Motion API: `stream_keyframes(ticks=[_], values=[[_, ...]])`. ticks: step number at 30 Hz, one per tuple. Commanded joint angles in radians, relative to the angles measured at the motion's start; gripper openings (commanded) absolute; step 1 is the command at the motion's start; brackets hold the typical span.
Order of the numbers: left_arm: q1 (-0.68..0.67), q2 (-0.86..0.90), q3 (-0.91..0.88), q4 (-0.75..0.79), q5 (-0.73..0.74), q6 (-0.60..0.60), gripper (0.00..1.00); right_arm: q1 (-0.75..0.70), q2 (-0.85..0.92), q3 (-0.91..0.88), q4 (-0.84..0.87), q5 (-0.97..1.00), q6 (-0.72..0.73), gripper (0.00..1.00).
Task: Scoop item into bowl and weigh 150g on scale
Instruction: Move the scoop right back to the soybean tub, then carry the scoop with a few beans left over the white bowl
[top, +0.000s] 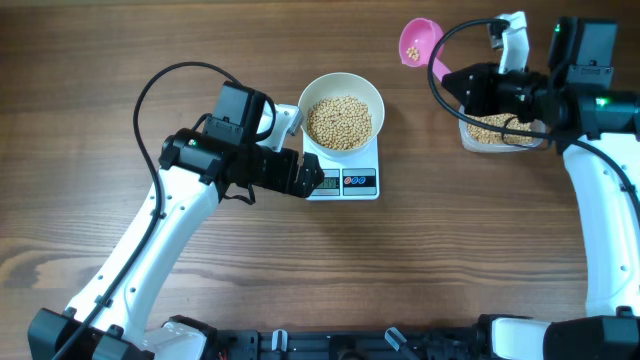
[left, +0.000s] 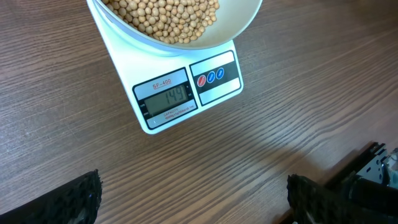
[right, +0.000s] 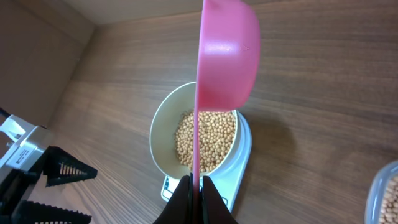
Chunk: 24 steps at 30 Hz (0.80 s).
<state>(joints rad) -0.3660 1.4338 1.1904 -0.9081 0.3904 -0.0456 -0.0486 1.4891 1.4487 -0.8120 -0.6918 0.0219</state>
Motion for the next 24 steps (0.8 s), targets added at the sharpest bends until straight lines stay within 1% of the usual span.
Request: stream_keyframes(ticks=[1, 4, 9, 11, 15, 17, 21, 24], values=[[0.000, 0.004, 0.005, 0.002, 0.010, 0.015, 1.00, 0.029, -0.014, 0.025, 0.015, -0.020, -0.020, 0.04], [0.000, 0.004, 0.005, 0.002, 0.010, 0.015, 1.00, 0.085, -0.012, 0.025, 0.028, 0.001, -0.023, 0.04], [0.000, 0.004, 0.005, 0.002, 0.010, 0.015, 1.00, 0.181, -0.006, 0.025, 0.037, 0.090, -0.027, 0.04], [0.000, 0.004, 0.005, 0.002, 0.009, 0.015, 1.00, 0.216, -0.006, 0.025, 0.037, 0.115, -0.048, 0.04], [0.000, 0.004, 0.005, 0.002, 0.009, 0.015, 1.00, 0.271, -0.006, 0.025, 0.033, 0.228, -0.050, 0.04], [0.000, 0.004, 0.005, 0.002, 0.010, 0.015, 1.00, 0.307, -0.005, 0.024, 0.028, 0.262, -0.099, 0.04], [0.000, 0.004, 0.005, 0.002, 0.009, 0.015, 1.00, 0.362, 0.011, 0.023, -0.002, 0.380, -0.128, 0.04], [0.000, 0.004, 0.005, 0.002, 0.010, 0.015, 1.00, 0.381, 0.033, 0.023, -0.005, 0.419, -0.129, 0.05]])
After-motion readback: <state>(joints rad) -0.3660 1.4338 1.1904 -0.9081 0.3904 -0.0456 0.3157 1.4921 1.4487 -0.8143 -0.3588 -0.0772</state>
